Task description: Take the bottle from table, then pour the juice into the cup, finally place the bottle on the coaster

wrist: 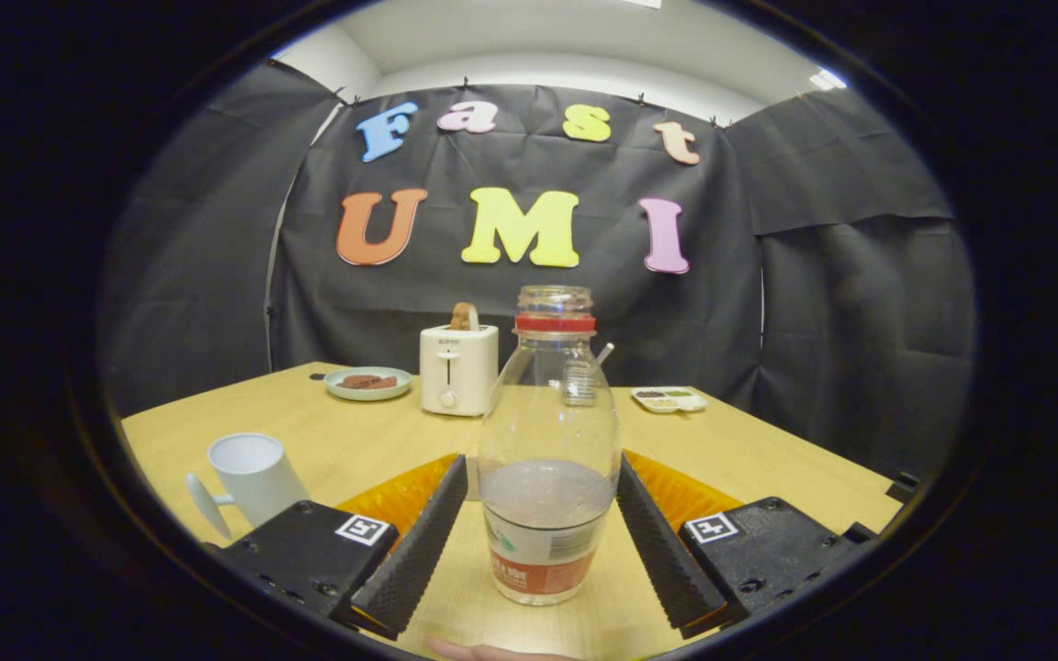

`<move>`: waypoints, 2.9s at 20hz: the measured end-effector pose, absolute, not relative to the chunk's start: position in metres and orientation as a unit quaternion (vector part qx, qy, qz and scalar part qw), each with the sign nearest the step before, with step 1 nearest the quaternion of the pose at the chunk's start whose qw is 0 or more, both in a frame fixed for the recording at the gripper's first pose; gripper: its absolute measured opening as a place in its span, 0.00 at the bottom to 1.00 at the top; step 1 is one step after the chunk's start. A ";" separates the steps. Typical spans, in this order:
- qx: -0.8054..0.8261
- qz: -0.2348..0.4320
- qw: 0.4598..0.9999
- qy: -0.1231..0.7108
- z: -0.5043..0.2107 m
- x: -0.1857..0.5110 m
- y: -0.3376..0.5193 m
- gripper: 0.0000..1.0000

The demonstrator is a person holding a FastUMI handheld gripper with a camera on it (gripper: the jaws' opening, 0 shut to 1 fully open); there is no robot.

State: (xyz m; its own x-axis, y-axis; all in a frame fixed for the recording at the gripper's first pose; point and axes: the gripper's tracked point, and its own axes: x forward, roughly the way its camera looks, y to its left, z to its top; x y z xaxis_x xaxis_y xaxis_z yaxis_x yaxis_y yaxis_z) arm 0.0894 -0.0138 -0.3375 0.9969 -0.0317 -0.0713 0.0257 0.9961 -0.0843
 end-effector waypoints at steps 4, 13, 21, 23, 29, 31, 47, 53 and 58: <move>-0.040 -0.019 0.998 0.036 -0.340 0.099 -0.017 0.96; -0.098 -0.047 0.994 0.025 -0.313 0.096 -0.030 0.82; -0.217 -0.037 0.973 0.064 -0.304 0.096 -0.008 0.82; -0.229 -0.032 0.969 0.083 -0.309 0.094 -0.003 0.82; -0.319 -0.044 0.943 0.088 -0.305 0.093 0.000 0.82; -0.347 -0.042 0.933 0.087 -0.306 0.091 0.002 0.82; -0.581 -0.038 0.812 0.042 -0.295 0.091 0.034 0.82; -0.660 -0.037 0.750 0.015 -0.285 0.092 0.046 0.82; -0.690 -0.036 0.722 0.014 -0.282 0.094 0.047 0.82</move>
State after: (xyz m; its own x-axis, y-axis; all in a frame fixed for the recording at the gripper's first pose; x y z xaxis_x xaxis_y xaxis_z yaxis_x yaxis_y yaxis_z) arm 0.0936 0.0472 -0.2819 0.9971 -0.0711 0.0286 0.0318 0.0443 -0.9985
